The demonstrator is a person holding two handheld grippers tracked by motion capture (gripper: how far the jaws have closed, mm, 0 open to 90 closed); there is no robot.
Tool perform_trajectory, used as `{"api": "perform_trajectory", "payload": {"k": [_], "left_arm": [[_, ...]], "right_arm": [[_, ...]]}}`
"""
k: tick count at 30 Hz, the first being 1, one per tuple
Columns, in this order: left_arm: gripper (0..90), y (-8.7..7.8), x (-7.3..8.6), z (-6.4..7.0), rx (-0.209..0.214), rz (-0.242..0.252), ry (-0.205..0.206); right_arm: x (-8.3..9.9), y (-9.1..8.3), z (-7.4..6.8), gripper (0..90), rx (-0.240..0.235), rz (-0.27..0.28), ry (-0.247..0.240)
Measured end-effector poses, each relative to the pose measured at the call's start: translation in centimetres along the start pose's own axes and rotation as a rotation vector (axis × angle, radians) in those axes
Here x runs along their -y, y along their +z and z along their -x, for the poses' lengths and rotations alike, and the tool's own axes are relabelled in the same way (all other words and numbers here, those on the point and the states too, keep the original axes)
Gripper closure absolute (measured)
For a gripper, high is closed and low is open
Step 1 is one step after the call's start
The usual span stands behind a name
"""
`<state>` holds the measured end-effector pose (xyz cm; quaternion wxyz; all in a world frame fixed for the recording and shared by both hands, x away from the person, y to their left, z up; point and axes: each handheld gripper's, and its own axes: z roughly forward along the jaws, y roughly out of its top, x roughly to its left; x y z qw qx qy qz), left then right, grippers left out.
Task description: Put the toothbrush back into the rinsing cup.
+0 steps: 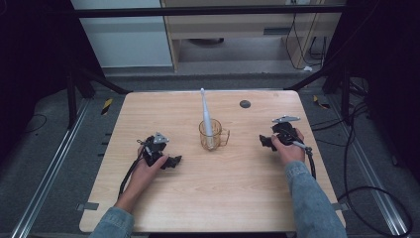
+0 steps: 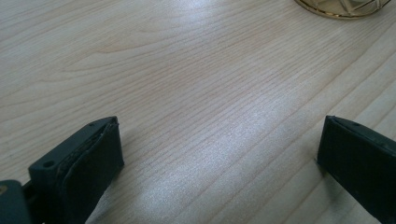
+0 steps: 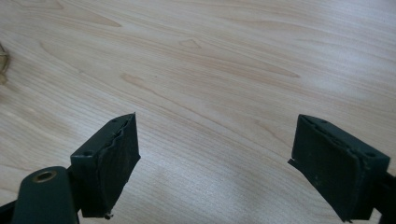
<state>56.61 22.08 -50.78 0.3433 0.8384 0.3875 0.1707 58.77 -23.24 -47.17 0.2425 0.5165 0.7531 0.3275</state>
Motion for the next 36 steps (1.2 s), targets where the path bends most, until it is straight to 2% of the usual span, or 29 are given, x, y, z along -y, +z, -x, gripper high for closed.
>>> {"api": "perform_trajectory", "payload": {"k": [14, 24, 31, 36], "left_arm": [[0.0, 0.0, 0.0, 0.0, -0.001, -0.001, 0.000], [0.0, 0.0, 0.0, 0.0, 0.000, -0.001, 0.000], [0.0, 0.0, 0.0, 0.0, 0.000, -0.001, 0.000], [0.0, 0.0, 0.0, 0.0, 0.000, -0.001, 0.000]], "right_arm": [[0.6, 1.6, 0.5, 11.1, 0.002, -0.002, 0.077], [0.9, 2.6, 1.2, 7.9, 0.028, -0.003, 0.109], [1.2, 3.1, 2.0, 6.4, 0.051, 0.002, 0.159], [1.3, 3.3, 2.2, 6.2, 0.064, 0.007, 0.176]]}}
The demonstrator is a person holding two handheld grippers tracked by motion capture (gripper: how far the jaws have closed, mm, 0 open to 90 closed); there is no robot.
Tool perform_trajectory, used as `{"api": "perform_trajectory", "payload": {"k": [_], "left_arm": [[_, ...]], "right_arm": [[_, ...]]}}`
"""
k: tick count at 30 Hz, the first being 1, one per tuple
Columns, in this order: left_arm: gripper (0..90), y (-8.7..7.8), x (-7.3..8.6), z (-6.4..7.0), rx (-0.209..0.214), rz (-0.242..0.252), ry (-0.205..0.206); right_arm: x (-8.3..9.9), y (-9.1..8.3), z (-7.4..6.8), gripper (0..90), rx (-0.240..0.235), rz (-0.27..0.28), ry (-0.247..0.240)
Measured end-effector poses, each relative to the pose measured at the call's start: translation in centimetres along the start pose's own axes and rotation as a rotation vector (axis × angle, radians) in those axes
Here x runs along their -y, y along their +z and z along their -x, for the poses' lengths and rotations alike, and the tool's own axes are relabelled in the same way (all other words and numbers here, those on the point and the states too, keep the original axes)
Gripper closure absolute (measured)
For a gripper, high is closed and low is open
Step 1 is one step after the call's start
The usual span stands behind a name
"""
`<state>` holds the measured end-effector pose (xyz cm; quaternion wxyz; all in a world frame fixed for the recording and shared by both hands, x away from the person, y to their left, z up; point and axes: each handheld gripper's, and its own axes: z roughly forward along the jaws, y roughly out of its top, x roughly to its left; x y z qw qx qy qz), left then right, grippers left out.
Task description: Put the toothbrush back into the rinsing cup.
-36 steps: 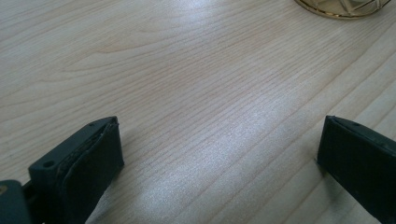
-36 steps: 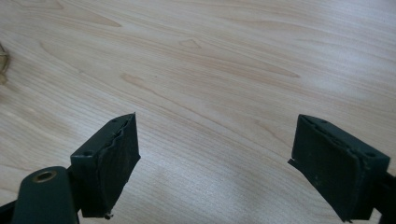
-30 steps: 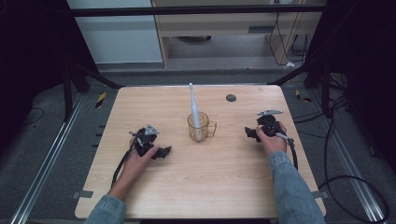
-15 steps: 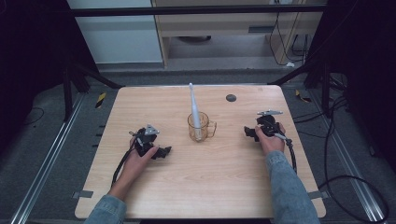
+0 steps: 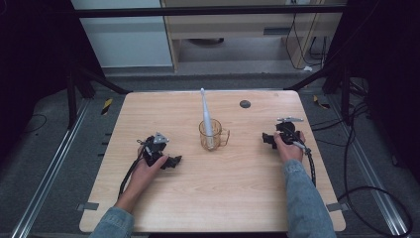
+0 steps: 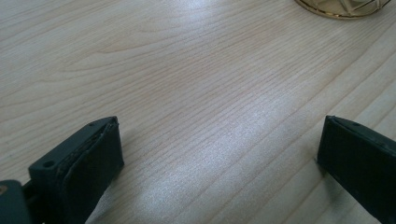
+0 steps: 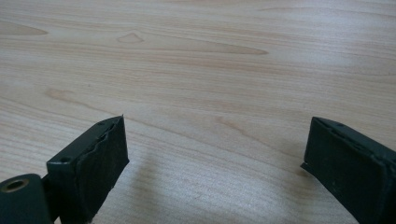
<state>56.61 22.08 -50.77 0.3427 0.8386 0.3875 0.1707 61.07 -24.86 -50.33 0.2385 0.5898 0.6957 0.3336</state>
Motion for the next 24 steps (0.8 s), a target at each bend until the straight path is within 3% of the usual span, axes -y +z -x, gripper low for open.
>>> {"api": "perform_trajectory", "payload": {"k": [8, 9, 10, 12, 16, 18, 24], "left_arm": [[0.0, 0.0, 0.0, 0.0, 0.000, 0.002, 0.000], [0.0, 0.0, 0.0, 0.0, 0.000, 0.002, 0.000], [0.0, 0.0, 0.0, 0.0, 0.000, 0.002, -0.001], [0.0, 0.0, 0.0, 0.0, 0.000, 0.002, -0.001], [0.0, 0.0, 0.0, 0.0, 0.000, 0.001, 0.000], [0.0, 0.0, 0.0, 0.0, 0.000, 0.002, -0.001], [0.0, 0.0, 0.0, 0.0, -0.001, 0.001, -0.001]], "right_arm": [[0.3, 0.7, -0.1, 5.6, 0.029, 0.002, 0.023], [0.3, 0.7, -0.1, 5.5, 0.031, 0.000, 0.011], [0.3, 0.8, -0.6, 5.1, 0.056, -0.018, -0.040], [0.3, 0.8, -0.7, 4.8, 0.050, -0.019, -0.046], [0.3, 0.8, -0.8, 0.5, 0.055, -0.030, -0.020], [0.4, 0.8, -0.9, 0.3, 0.081, -0.033, -0.005], [0.4, 0.8, -1.0, 0.3, 0.088, -0.032, 0.000]]}}
